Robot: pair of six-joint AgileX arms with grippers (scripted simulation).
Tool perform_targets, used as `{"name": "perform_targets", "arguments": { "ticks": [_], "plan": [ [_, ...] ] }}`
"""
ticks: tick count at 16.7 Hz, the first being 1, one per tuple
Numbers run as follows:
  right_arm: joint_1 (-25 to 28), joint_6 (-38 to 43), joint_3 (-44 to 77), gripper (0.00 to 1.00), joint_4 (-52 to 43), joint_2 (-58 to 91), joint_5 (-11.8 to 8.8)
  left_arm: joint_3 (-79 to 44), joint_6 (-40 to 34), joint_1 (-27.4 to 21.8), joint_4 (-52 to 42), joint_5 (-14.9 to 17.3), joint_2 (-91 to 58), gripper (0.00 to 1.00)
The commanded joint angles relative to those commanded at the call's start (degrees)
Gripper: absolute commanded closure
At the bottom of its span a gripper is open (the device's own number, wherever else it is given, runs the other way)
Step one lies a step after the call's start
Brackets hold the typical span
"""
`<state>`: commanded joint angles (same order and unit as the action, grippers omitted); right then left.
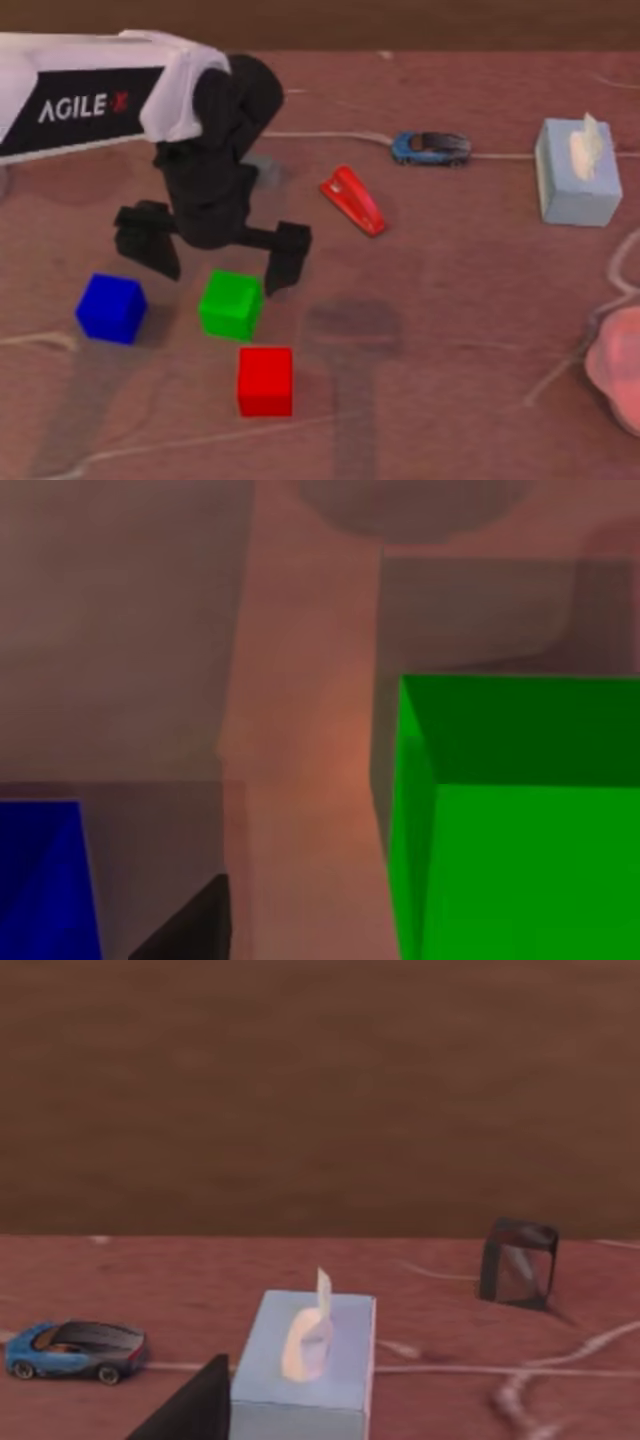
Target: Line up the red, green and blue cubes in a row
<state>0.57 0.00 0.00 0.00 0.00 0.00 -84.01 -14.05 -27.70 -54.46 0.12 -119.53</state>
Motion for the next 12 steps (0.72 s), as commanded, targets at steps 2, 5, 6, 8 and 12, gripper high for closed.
{"name": "perform_targets", "arguments": {
  "ticks": [2,5,6,8,12],
  "plan": [
    [0.0,0.0,0.0,0.0,0.0,0.0,0.0,2.5,0.0,0.0,4.5,0.0,-1.9,0.0],
    [0.0,0.0,0.0,0.0,0.0,0.0,0.0,5.2,0.0,0.0,9.3,0.0,-4.1,0.0],
    [0.0,0.0,0.0,0.0,0.0,0.0,0.0,5.4,0.0,0.0,9.7,0.0,-4.3,0.0],
    [0.0,0.0,0.0,0.0,0.0,0.0,0.0,5.4,0.0,0.0,9.7,0.0,-4.3,0.0],
    [0.0,0.0,0.0,0.0,0.0,0.0,0.0,5.4,0.0,0.0,9.7,0.0,-4.3,0.23]
  ]
}}
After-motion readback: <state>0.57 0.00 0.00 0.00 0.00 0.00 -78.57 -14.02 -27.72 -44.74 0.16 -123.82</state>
